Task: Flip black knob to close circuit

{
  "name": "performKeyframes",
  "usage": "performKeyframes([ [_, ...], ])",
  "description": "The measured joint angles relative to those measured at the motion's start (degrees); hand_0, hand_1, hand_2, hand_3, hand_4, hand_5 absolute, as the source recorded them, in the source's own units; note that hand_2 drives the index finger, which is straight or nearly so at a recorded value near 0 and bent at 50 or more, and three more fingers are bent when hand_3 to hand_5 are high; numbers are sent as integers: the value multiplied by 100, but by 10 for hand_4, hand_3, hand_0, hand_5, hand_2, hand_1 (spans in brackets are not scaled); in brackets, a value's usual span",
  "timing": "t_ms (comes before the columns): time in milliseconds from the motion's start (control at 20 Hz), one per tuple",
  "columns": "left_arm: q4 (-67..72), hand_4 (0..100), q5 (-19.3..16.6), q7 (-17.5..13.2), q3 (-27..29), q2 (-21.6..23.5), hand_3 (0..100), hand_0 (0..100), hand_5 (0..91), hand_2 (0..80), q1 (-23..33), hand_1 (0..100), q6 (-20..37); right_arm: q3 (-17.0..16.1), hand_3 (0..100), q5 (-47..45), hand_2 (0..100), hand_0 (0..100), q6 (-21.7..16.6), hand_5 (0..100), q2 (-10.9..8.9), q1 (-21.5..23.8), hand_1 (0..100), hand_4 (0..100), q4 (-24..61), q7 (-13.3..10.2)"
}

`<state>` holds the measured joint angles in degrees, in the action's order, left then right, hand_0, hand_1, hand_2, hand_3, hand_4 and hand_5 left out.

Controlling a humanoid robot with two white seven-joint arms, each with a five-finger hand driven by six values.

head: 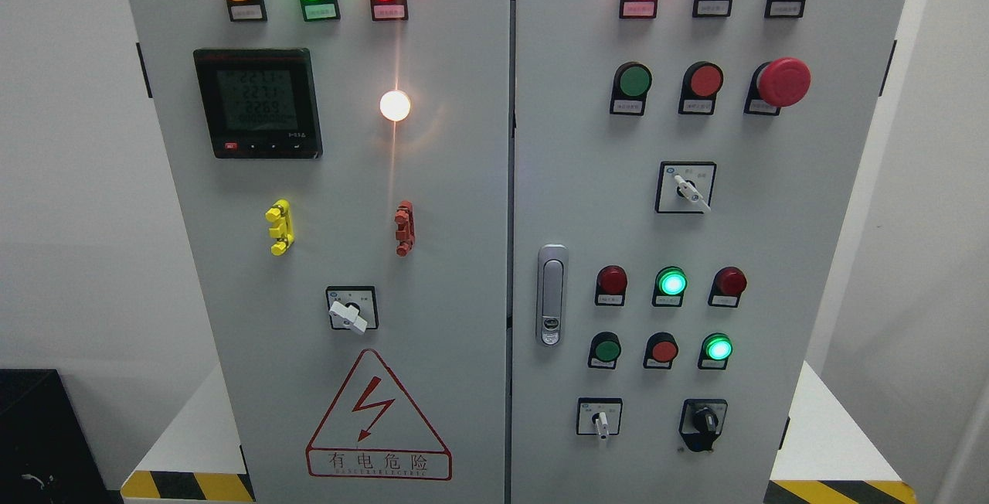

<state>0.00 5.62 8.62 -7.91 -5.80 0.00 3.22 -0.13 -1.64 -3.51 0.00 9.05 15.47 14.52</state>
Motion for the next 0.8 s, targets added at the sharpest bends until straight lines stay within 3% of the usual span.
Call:
performKeyframes([
  [650, 0, 0, 0, 0, 0, 0, 0, 120, 0, 0, 0, 556, 0, 8, 0, -48, 0, 0, -24, 0, 0, -1, 99, 0, 1, 21],
  [750, 0, 0, 0, 0, 0, 0, 0, 120, 0, 0, 0, 556, 0, 9, 35, -53, 0, 0, -101, 0, 0, -1, 99, 0, 5, 28],
  [800, 0, 0, 0, 0, 0, 0, 0, 120, 0, 0, 0, 556, 0, 10, 124, -54, 6, 0, -131, 0, 0, -1, 99, 65, 9, 31],
])
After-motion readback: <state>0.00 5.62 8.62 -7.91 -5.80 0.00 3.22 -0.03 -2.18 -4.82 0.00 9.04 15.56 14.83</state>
